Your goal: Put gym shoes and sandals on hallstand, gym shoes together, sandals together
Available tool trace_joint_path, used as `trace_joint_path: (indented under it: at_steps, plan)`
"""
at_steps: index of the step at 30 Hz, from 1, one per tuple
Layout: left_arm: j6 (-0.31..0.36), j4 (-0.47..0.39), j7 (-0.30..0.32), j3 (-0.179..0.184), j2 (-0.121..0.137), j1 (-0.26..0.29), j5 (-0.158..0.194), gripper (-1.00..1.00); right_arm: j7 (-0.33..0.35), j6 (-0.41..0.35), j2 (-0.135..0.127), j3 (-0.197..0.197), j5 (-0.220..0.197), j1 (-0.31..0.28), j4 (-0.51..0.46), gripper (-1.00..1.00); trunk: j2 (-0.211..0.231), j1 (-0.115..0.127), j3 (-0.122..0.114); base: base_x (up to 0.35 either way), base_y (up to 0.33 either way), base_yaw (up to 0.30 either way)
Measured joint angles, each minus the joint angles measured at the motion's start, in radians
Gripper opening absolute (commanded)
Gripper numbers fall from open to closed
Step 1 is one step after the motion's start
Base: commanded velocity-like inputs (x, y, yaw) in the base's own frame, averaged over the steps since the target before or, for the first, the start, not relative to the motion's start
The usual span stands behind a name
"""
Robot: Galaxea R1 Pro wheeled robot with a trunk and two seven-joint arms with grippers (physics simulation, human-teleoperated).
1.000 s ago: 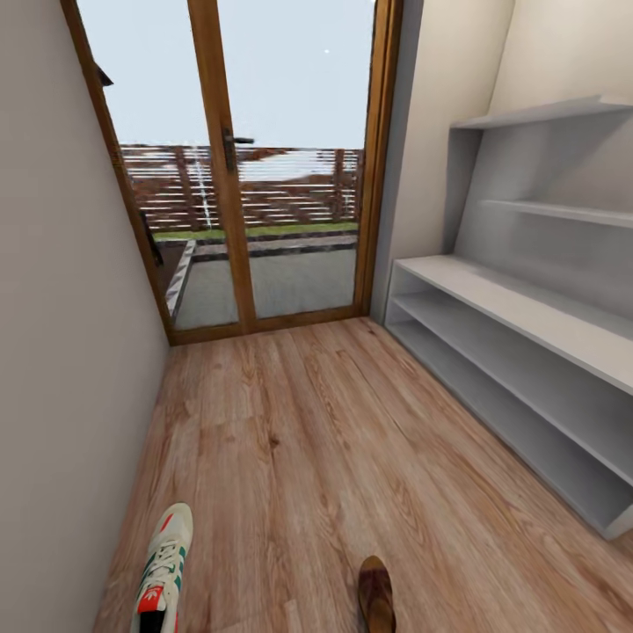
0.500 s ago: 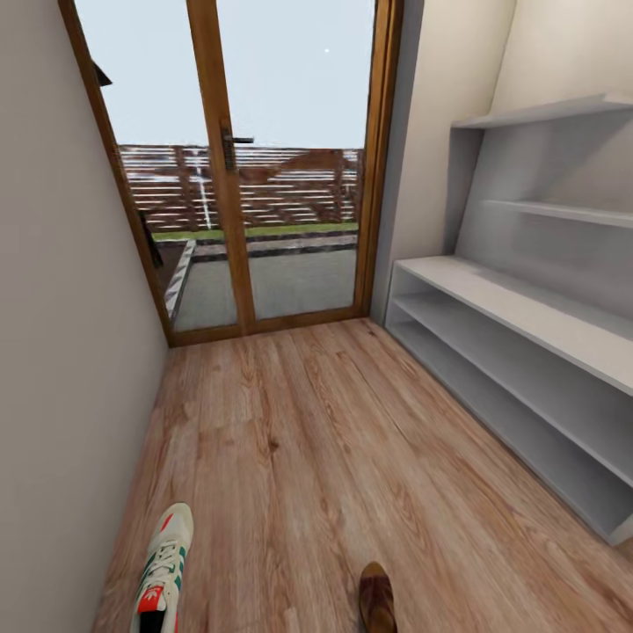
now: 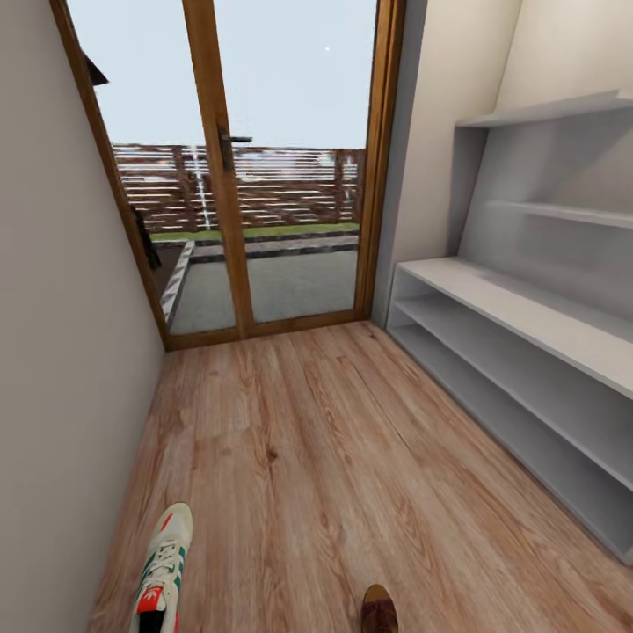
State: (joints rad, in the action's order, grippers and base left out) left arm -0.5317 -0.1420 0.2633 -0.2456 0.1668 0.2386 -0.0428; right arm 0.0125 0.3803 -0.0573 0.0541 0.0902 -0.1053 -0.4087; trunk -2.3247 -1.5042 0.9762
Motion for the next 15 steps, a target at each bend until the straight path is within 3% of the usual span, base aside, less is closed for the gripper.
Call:
trace_joint_path:
  at_steps: [15]
  plan:
    - [0.0,0.0,0.0,0.0,0.0,0.0,0.001,-1.0,0.0,0.0,0.0,0.0,0.0,0.0,0.0,1.0,0.0,0.0,0.0,0.012,0.005,0.0]
